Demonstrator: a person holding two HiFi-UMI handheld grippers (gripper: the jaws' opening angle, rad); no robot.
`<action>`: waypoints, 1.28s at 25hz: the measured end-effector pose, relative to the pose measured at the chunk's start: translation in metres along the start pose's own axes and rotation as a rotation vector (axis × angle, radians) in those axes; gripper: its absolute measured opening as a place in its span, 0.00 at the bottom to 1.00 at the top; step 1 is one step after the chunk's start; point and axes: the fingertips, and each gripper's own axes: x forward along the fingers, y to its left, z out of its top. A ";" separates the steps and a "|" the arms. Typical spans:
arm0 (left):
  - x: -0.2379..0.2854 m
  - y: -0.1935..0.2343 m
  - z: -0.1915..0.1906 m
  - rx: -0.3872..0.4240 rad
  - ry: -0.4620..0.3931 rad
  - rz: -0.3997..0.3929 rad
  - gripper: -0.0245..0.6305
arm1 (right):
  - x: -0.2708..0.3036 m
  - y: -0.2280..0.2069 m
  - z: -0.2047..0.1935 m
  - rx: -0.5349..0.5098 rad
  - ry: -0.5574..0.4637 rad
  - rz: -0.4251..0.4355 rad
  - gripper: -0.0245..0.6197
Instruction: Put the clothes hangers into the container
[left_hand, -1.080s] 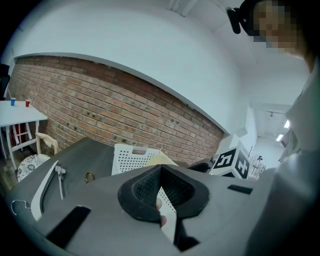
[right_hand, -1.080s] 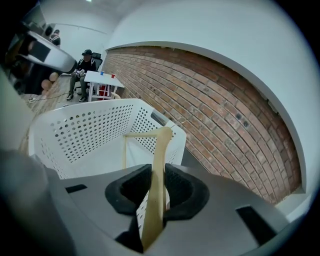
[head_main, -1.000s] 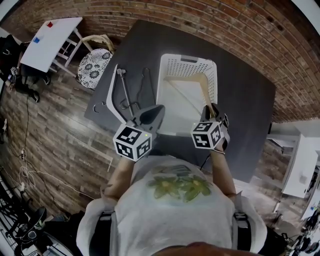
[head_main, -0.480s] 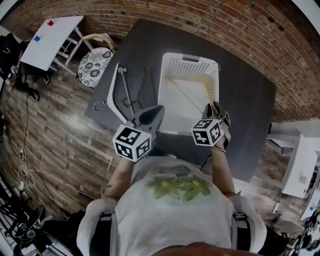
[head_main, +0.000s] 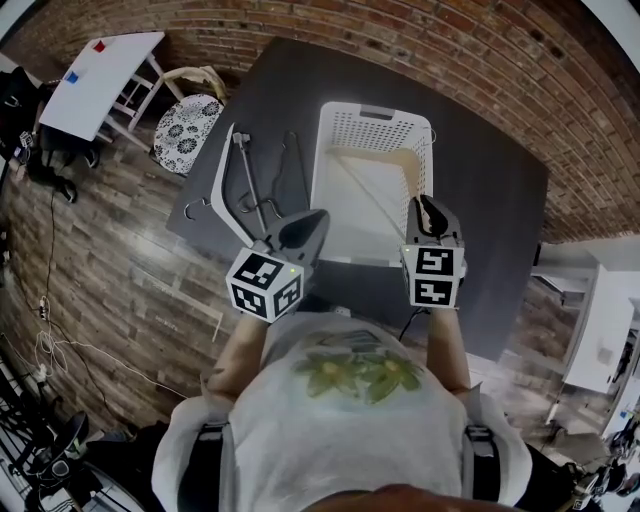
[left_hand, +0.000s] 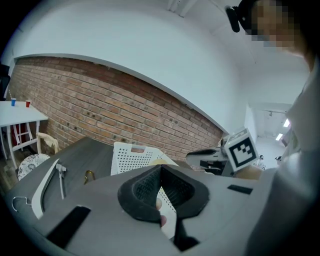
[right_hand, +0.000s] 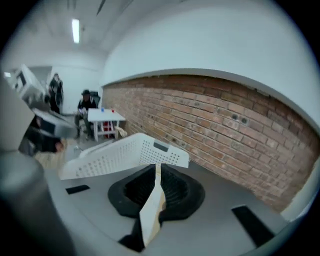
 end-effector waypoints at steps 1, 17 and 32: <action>0.000 -0.002 0.000 0.002 0.000 -0.002 0.08 | -0.007 0.004 0.010 0.073 -0.057 0.070 0.12; 0.000 -0.049 -0.004 0.061 0.001 -0.013 0.08 | -0.056 0.089 0.003 0.266 -0.077 0.499 0.09; -0.013 -0.093 -0.020 0.061 -0.030 0.065 0.08 | -0.109 0.094 -0.008 0.080 -0.195 0.578 0.09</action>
